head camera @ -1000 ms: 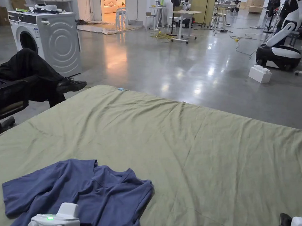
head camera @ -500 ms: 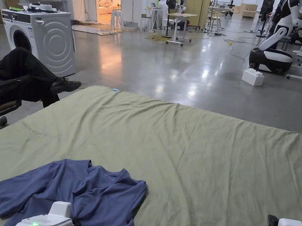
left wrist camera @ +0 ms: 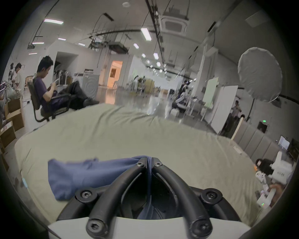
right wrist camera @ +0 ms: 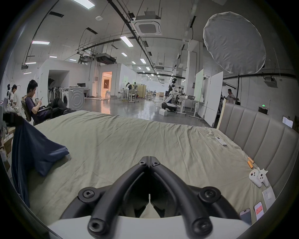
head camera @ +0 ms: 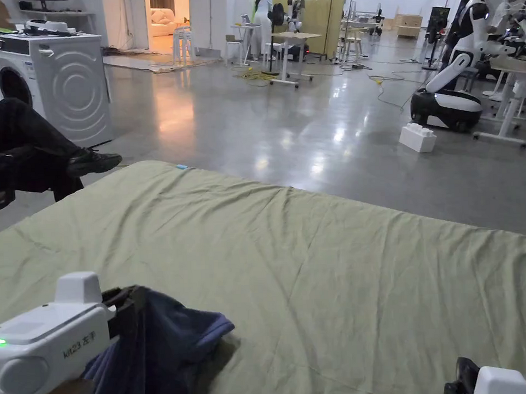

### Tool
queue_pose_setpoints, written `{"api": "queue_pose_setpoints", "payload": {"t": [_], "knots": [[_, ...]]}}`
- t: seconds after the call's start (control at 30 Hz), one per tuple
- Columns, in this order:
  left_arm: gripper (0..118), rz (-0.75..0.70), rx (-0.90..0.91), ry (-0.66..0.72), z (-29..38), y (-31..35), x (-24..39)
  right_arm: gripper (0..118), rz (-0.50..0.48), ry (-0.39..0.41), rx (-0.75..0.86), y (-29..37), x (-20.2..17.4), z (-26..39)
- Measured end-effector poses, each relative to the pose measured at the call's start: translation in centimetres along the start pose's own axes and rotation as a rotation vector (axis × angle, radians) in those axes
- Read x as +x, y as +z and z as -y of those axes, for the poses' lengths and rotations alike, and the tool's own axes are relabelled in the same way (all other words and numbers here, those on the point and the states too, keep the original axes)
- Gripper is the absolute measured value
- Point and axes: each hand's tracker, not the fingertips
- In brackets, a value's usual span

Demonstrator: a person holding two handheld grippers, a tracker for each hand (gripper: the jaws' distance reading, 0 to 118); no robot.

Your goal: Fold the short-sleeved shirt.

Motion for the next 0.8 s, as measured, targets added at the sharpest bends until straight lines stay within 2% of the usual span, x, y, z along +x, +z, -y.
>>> {"api": "queue_pose_setpoints", "payload": {"t": [0.17, 0.2, 0.4, 0.57, 0.8], "knots": [[4, 0.106, 0.095, -0.075, -5.3, 1.0, 7.1, 0, 0.041, -0.015, 0.050, 1.7, 2.9, -1.2], [4, 0.168, 0.119, -0.065, -6.0, 1.1, 8.7, 0, 0.050, -0.019, 0.056, 2.1, 3.6, -1.4], [4, 0.343, 0.157, -0.117, -8.1, 0.3, 17.6, 0, 0.124, -0.026, 0.100, 4.5, 7.4, -2.0], [4, 0.465, 0.101, -0.160, -6.2, -1.7, 24.8, 0, 0.191, -0.045, 0.108, 6.5, 10.6, -1.7], [4, 0.624, -0.094, -0.211, 1.3, -4.1, 34.4, 0, 0.269, -0.069, 0.079, 8.5, 14.3, 0.0]]}}
